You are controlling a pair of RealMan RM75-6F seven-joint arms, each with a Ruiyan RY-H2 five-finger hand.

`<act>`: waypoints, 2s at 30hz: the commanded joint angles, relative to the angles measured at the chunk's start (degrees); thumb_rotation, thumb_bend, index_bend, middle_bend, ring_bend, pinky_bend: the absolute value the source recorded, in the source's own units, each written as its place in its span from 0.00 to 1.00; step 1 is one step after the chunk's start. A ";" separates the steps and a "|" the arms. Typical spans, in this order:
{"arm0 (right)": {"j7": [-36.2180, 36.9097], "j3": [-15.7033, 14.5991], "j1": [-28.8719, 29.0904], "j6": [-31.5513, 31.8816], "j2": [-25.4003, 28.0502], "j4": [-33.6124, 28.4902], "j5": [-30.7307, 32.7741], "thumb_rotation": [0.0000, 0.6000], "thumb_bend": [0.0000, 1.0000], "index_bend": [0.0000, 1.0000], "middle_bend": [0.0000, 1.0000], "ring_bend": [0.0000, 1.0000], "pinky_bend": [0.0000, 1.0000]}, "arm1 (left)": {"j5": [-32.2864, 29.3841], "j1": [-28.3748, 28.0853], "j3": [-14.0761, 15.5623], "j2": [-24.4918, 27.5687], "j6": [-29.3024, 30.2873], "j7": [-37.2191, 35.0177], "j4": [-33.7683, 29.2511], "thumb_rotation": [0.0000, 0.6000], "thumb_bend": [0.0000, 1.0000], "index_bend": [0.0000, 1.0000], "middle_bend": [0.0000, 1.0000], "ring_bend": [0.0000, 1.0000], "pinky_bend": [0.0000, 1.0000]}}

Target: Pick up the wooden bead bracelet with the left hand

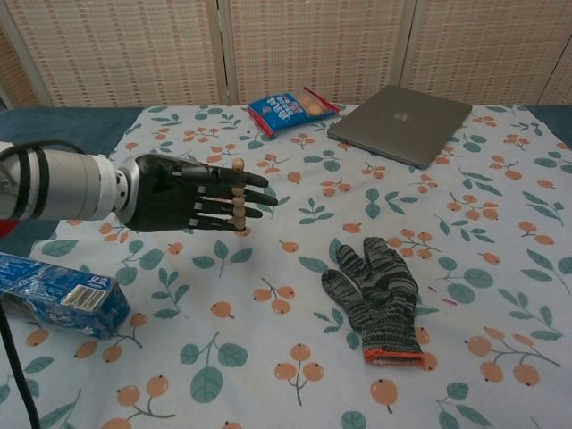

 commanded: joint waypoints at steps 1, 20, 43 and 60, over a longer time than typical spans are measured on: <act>0.00 -0.01 -0.02 0.02 0.03 -0.03 -0.03 1.00 0.30 0.00 0.00 0.00 0.00 | -0.20 0.05 0.15 0.01 0.51 -0.54 -0.30 0.99 0.48 0.47 0.29 0.06 0.02; 0.04 -0.18 -0.10 -0.09 0.41 -0.29 -0.15 1.00 0.30 0.00 0.00 0.00 0.00 | -1.47 -1.11 1.83 0.35 2.06 -2.54 -0.80 0.70 0.42 0.69 0.38 0.10 0.00; -0.37 -0.46 0.13 -0.93 0.54 -0.55 -0.23 1.00 0.30 0.00 0.00 0.00 0.00 | -0.25 -0.15 0.58 0.46 -2.51 -4.77 -0.14 1.00 0.81 0.68 0.39 0.11 0.00; 0.25 -0.37 -0.25 0.16 0.76 -0.56 -0.60 1.00 0.30 0.00 0.00 0.00 0.00 | 9.56 -0.68 12.75 -7.71 27.94 16.65 4.10 1.00 1.00 0.62 0.39 0.12 0.00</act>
